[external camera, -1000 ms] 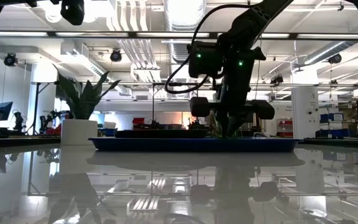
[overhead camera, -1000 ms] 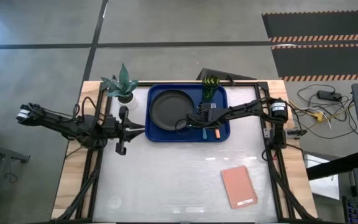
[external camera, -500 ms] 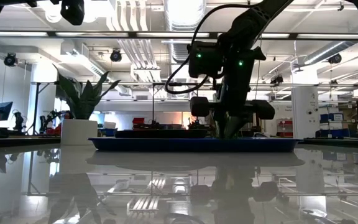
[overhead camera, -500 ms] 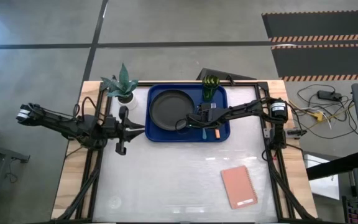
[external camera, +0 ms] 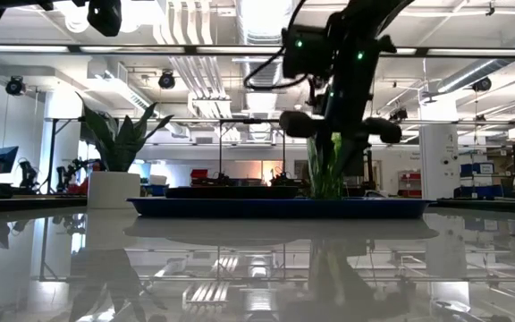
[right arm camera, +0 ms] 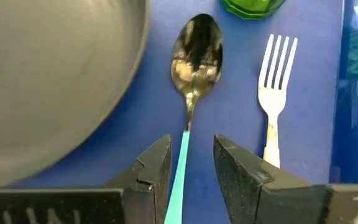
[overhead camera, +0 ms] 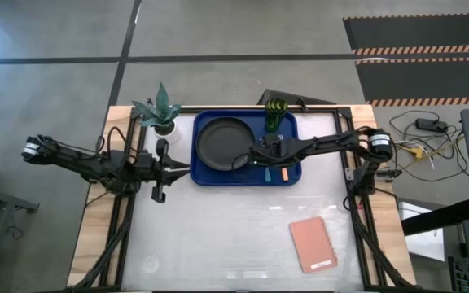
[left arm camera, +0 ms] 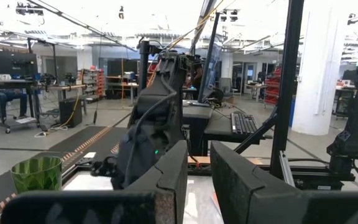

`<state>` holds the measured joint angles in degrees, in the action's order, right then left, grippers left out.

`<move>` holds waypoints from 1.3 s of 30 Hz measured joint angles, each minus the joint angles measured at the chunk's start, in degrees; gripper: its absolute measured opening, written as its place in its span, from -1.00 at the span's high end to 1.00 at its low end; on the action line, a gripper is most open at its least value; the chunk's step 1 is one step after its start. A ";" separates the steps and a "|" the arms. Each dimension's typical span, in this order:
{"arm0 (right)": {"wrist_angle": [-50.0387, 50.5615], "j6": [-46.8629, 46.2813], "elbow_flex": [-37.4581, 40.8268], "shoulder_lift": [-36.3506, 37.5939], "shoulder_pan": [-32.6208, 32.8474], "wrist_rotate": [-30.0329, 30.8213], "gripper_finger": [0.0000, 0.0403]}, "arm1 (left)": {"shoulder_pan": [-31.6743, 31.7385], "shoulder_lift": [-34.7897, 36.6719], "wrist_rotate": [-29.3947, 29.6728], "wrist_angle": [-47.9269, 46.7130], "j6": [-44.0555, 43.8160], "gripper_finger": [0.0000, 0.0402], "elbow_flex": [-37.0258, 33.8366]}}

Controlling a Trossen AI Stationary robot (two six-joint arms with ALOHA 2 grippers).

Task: Pick and place plate/cup/fork/spoon on tray
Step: Return to Home Position

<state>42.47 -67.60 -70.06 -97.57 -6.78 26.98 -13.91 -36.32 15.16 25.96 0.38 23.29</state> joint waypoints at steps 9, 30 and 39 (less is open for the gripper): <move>0.06 15.98 0.00 4.66 11.05 2.57 0.51 | 0.00 0.04 0.00 -0.01 0.00 0.73 0.00; -25.73 63.41 6.11 13.49 25.52 -9.26 0.70 | 0.02 1.69 0.02 -11.84 -0.02 0.73 0.00; -48.58 68.97 26.51 30.66 21.26 -21.59 0.70 | -0.02 2.01 -9.76 -21.07 0.41 0.73 0.00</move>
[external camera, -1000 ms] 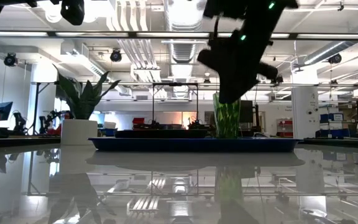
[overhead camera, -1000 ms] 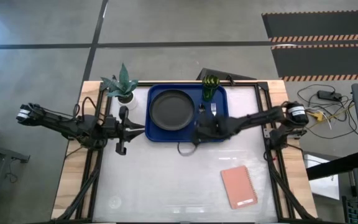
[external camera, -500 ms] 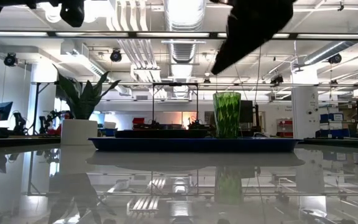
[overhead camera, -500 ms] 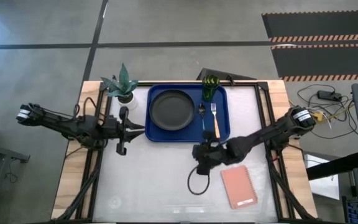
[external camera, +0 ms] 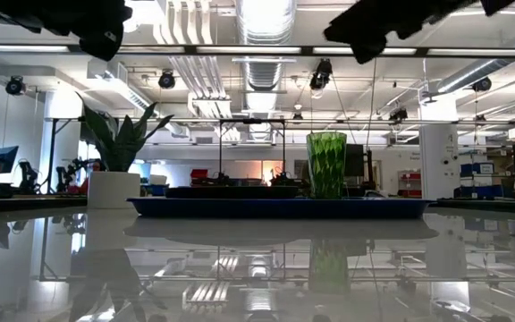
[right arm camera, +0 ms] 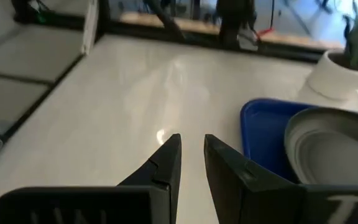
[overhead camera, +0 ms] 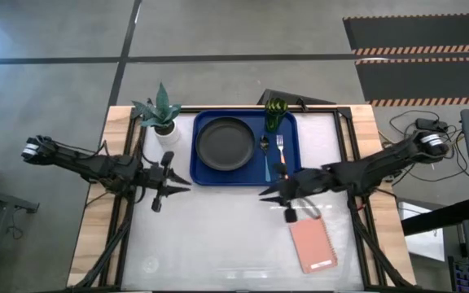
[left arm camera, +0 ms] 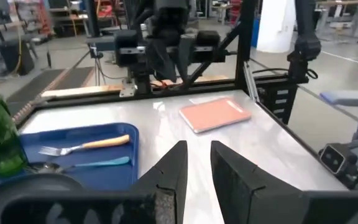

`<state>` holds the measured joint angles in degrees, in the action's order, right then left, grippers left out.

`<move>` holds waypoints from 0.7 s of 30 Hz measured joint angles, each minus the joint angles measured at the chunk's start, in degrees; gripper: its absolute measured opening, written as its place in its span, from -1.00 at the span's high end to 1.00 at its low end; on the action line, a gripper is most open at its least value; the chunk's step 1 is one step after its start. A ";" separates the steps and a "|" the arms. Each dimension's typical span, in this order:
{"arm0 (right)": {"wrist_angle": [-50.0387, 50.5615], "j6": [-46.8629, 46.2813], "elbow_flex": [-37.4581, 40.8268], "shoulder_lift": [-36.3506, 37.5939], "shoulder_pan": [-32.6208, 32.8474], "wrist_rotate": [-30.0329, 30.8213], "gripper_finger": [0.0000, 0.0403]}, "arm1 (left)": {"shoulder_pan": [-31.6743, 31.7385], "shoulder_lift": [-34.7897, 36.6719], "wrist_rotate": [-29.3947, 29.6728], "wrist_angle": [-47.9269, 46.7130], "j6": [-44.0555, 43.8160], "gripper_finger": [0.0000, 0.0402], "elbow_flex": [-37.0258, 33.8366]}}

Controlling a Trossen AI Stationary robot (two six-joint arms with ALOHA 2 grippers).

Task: Pick and place plate/cup/fork/spoon on tray
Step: Return to Home Position

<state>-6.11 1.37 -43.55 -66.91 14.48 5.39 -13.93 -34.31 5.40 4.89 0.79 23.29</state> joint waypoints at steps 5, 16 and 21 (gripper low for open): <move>-8.86 0.24 9.95 9.58 -3.47 -4.48 0.70 | 0.07 1.53 -1.05 0.01 4.46 0.87 0.04; -10.89 1.03 19.79 23.92 -7.83 -8.11 0.70 | 0.09 4.00 -2.19 -1.66 4.57 1.00 -0.23; -10.93 2.34 21.45 28.22 -9.27 -10.10 0.70 | 0.46 5.23 -2.17 -1.74 4.55 1.00 -1.25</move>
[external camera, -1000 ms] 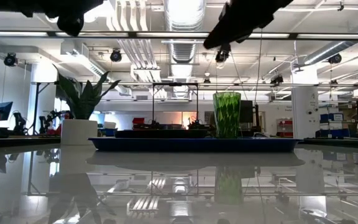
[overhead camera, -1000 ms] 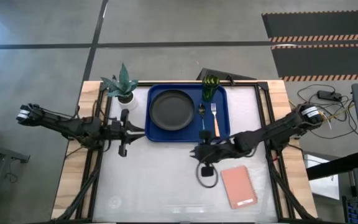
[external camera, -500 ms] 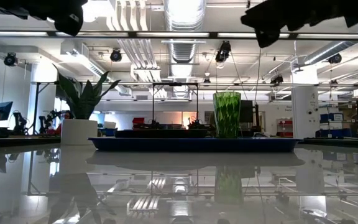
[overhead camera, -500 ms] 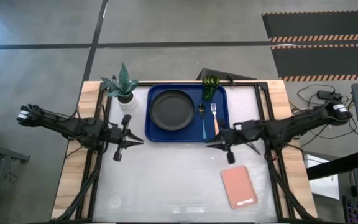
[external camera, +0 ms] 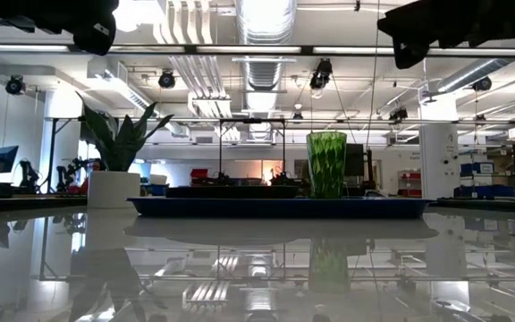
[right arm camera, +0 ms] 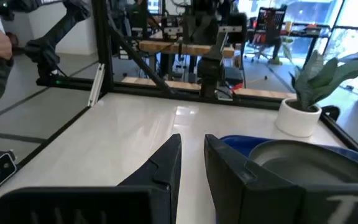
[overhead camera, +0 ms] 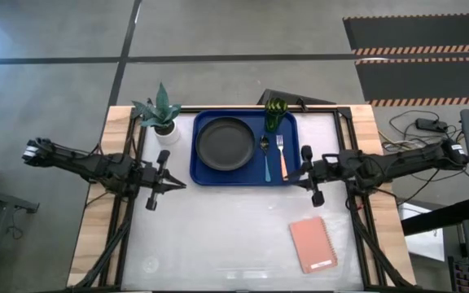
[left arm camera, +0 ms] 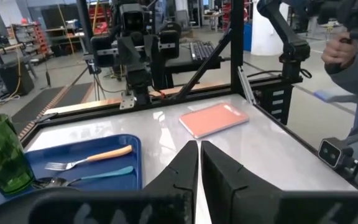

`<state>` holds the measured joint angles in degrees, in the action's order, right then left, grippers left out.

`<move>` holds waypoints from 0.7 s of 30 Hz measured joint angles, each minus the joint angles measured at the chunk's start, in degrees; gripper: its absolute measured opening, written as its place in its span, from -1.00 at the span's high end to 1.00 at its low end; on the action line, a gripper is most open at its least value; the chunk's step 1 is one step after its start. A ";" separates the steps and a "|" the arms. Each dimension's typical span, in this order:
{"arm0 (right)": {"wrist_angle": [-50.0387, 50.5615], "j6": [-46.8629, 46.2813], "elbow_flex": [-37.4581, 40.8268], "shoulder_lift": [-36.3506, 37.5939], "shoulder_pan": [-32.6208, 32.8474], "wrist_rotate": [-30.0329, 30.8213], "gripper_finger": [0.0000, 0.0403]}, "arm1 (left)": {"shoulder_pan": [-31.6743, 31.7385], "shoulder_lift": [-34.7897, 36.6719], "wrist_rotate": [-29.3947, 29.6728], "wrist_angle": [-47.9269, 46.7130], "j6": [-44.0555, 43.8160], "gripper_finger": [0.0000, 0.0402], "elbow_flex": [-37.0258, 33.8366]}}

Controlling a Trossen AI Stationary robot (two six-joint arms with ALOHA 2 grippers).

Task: Pick and place plate/cup/fork/spoon on tray
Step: Return to Home Position

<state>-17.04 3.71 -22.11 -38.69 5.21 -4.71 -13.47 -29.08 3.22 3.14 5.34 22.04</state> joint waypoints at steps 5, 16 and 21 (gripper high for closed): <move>0.02 0.39 2.61 3.91 -1.54 -0.24 0.70 | 0.16 2.50 0.00 0.99 -0.05 1.00 -3.06; 0.15 0.41 8.16 12.31 -3.98 -0.27 0.70 | 0.74 11.29 0.16 6.17 -0.50 1.00 -11.55; 0.50 0.88 9.60 15.77 -4.75 -0.31 0.70 | 0.74 15.38 0.44 9.07 -0.98 1.00 -14.86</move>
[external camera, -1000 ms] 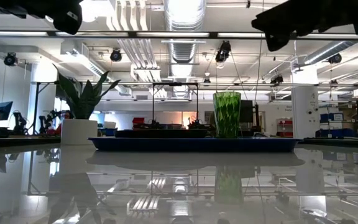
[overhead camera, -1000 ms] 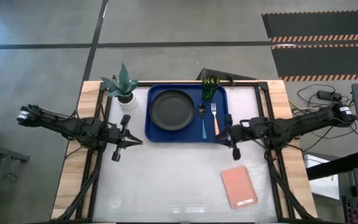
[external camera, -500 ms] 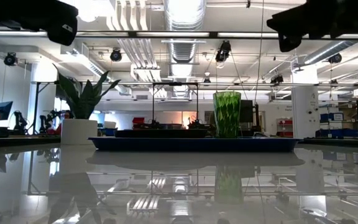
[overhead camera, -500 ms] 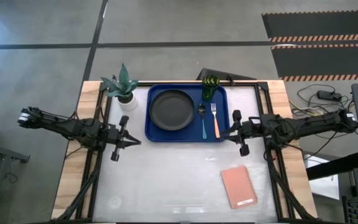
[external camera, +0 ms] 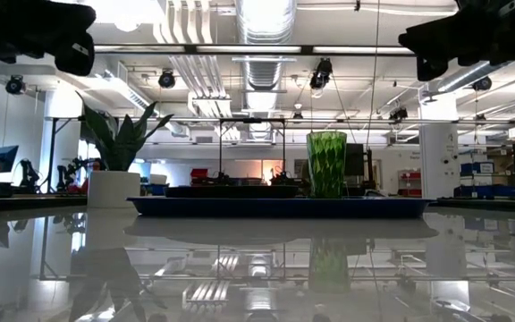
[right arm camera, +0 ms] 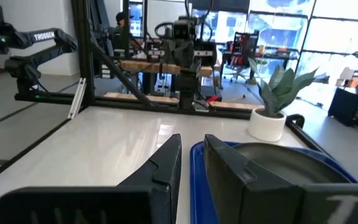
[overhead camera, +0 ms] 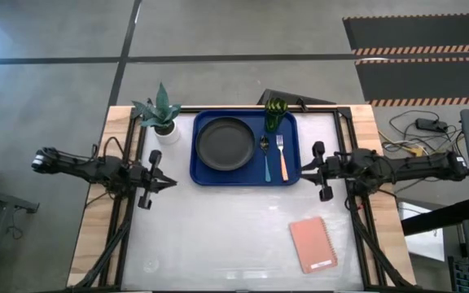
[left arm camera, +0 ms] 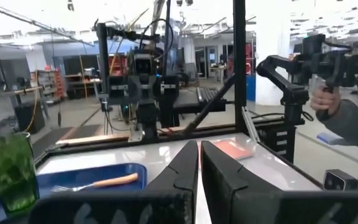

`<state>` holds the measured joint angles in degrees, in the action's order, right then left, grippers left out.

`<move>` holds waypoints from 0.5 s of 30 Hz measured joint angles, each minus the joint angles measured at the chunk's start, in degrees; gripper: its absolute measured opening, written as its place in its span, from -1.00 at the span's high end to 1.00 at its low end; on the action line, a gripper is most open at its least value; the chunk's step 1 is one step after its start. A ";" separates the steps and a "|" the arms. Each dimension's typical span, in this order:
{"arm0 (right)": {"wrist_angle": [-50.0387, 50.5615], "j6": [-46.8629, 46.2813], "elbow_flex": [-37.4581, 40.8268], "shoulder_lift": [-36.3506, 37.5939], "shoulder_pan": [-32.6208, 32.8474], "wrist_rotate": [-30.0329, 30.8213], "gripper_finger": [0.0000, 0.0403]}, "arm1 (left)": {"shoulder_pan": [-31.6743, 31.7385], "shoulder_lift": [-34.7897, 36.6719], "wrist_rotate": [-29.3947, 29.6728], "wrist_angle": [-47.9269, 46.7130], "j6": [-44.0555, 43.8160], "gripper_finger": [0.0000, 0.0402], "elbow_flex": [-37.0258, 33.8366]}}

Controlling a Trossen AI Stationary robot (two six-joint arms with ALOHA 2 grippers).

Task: Pick and place plate/cup/fork/spoon on tray
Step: Return to Home Position

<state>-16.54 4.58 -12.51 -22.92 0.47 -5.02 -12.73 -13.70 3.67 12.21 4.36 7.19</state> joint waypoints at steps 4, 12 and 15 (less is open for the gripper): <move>0.26 0.54 1.12 2.51 -0.15 -0.04 0.70 | 0.01 2.81 0.13 -0.57 -1.03 1.00 -1.86; 4.54 1.42 1.33 8.43 -0.15 0.01 0.70 | 0.02 7.22 1.42 -0.27 -1.17 1.00 -6.10; 6.31 2.08 1.33 10.65 -0.15 0.03 0.70 | 0.02 8.28 1.86 -0.95 -2.13 1.00 -6.67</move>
<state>-10.23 6.67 -11.18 -12.27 0.32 -4.99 -12.71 -5.42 5.53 11.27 2.23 0.51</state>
